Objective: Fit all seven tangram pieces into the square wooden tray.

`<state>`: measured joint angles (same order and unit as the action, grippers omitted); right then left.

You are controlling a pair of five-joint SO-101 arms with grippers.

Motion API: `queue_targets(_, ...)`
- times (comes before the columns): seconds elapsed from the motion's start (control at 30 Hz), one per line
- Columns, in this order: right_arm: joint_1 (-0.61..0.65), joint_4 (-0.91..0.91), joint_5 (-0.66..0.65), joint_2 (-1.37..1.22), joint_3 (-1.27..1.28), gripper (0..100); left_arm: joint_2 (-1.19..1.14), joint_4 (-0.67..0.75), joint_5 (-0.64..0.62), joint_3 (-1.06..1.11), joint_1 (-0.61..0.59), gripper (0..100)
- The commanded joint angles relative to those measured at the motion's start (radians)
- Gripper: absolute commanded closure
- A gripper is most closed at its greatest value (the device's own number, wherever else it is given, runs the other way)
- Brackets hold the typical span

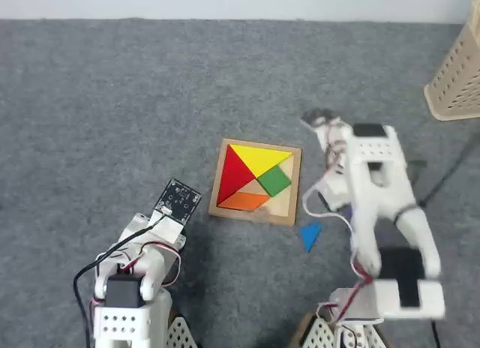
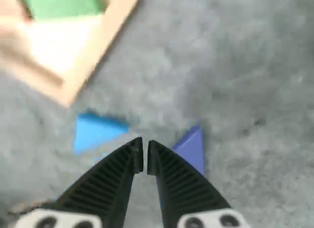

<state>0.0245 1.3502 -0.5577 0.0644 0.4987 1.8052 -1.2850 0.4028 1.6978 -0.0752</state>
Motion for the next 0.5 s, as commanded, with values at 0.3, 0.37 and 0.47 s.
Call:
queue_targets(0.3,-0.084,-0.177,-0.313,0.282,0.341,81.0,0.021,0.000,-0.008,-0.013,-0.005,88)
queue_targets(0.37,-0.085,-0.197,-0.311,0.234,0.341,81.0,0.021,0.000,-0.008,-0.013,-0.005,88)
queue_targets(0.47,-0.107,-0.249,-0.311,0.148,0.336,81.0,0.021,0.000,-0.008,-0.013,-0.005,88)
